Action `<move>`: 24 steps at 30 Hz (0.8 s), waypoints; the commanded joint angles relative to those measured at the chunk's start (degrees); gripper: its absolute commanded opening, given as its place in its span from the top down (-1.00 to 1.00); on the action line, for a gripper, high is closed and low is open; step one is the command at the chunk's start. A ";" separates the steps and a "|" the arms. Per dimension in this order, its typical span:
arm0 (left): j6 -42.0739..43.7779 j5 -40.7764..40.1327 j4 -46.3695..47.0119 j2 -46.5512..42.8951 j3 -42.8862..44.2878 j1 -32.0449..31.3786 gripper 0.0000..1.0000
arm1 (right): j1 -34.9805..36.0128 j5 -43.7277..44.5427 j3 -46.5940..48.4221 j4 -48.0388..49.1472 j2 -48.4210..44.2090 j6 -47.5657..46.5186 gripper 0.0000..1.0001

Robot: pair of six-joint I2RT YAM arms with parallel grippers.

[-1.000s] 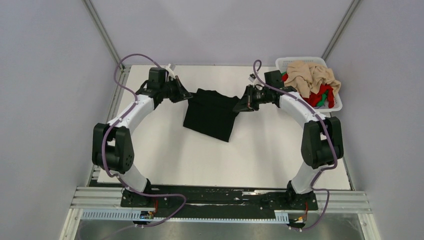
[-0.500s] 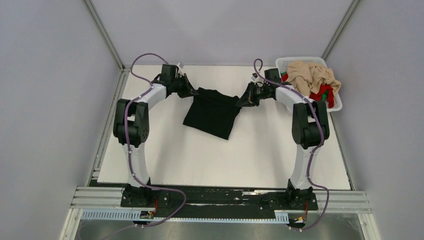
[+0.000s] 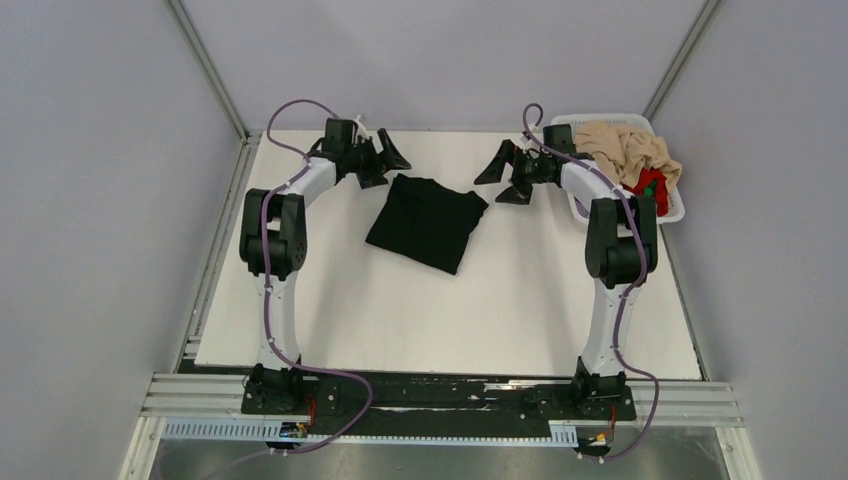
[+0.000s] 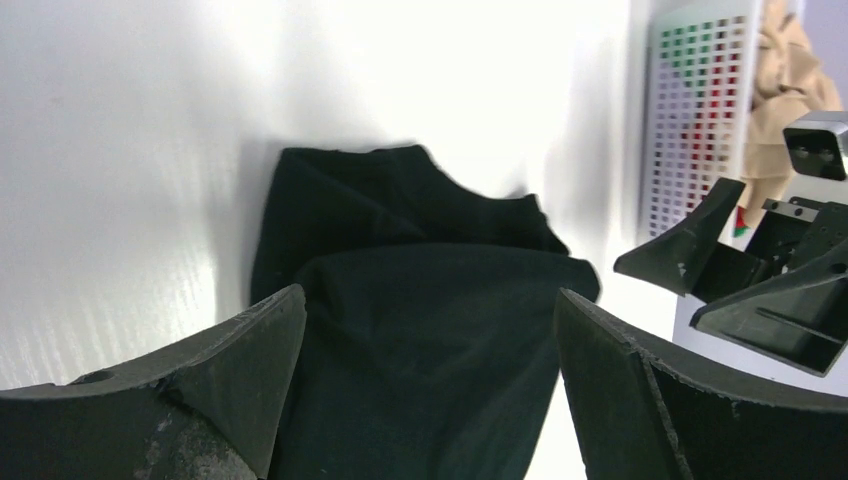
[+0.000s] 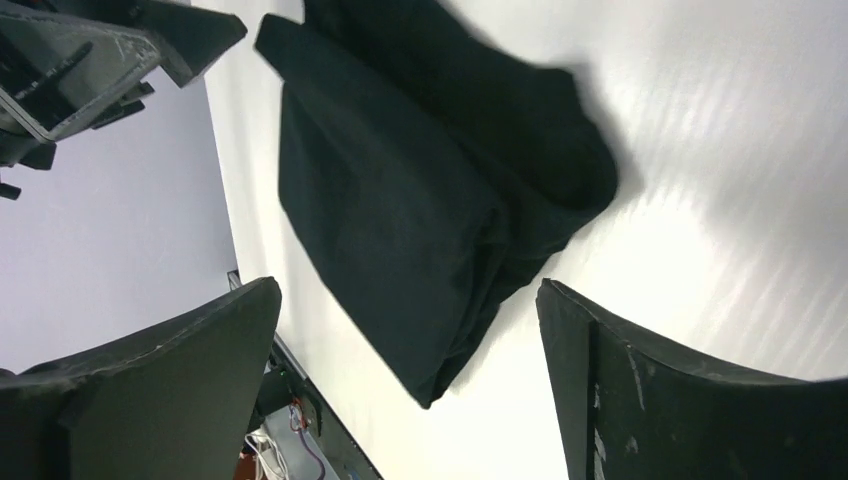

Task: Fold and stack the t-shirts
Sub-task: Fold the long partially folded tshirt into a neat square, then smooth out wrinkles on the folded tshirt

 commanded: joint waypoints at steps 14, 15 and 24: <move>1.04 3.09 2.63 -10.08 -9.41 -4.77 -1.00 | 8.81 -1.86 1.25 7.77 -3.57 6.19 -1.00; 1.19 3.01 2.45 -9.59 -8.93 -4.72 -1.00 | 8.78 -1.88 1.94 7.79 -2.72 6.28 -1.00; 1.85 2.53 0.71 1.63 3.57 -4.77 -1.00 | 8.63 -1.86 5.90 7.91 3.02 6.28 -1.00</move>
